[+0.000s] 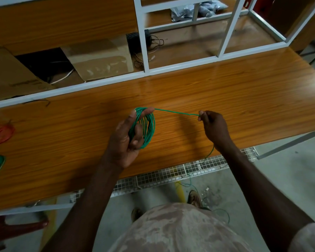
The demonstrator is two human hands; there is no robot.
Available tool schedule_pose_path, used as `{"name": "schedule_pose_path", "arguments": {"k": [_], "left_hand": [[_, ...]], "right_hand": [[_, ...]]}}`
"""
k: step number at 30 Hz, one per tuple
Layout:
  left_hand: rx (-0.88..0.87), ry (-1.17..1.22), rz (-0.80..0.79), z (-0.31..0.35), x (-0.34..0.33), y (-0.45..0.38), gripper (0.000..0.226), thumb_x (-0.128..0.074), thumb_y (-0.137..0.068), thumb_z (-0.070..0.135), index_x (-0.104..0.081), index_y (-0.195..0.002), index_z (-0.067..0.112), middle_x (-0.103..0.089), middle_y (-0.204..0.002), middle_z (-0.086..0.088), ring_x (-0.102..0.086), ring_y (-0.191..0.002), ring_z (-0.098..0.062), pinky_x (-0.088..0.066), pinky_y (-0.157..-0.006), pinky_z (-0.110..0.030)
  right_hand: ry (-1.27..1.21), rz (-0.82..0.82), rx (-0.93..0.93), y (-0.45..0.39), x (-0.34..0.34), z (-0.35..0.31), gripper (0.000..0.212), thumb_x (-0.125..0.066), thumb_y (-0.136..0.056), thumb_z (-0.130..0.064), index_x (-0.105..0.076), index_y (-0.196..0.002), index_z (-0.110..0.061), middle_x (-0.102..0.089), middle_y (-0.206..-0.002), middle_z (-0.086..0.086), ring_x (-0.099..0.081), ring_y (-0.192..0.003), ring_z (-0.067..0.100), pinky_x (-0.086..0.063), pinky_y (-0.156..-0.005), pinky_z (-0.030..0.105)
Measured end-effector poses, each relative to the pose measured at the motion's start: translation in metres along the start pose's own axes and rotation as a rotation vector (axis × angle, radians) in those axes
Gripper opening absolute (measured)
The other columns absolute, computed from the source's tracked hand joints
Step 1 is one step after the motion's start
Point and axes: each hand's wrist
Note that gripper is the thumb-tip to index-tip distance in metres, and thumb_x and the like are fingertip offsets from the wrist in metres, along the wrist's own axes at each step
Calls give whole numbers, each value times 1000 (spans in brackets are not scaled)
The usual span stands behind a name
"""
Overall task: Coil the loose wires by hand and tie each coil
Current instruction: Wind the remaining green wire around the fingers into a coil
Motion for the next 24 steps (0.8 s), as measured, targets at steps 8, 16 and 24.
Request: {"name": "schedule_pose_path", "arguments": {"k": [8, 16, 24], "left_hand": [[-17, 40, 60, -2, 2, 0, 49, -41, -113, 35, -62, -144, 4, -34, -44, 7, -18, -37, -4, -12, -39, -21], [30, 18, 80, 0, 2, -4, 49, -39, -114, 39, -66, -141, 9, -35, -46, 5, -22, -35, -2, -13, -38, -19], [33, 26, 80, 7, -6, -13, 52, -40, -114, 43, -64, -144, 9, -36, -48, 5, -22, -34, -3, -16, -36, -17]], "right_hand": [[-21, -170, -14, -5, 7, 3, 43, -58, -110, -36, -70, -79, -8, -42, -55, 1, -34, -44, 6, -26, -47, 26], [-105, -562, 109, 21, -7, -32, 21, -59, -110, -22, -67, -126, -11, -76, -103, 14, -73, -90, 18, -56, -82, 31], [-391, -694, 158, 54, -40, -58, 14, -64, -106, -4, -64, -116, 5, -75, -96, 24, -74, -82, 33, -58, -84, 55]]}}
Point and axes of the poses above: each hand's wrist, its own y-axis away from the middle knuckle, its own x-axis out of the back of the hand, z = x × y
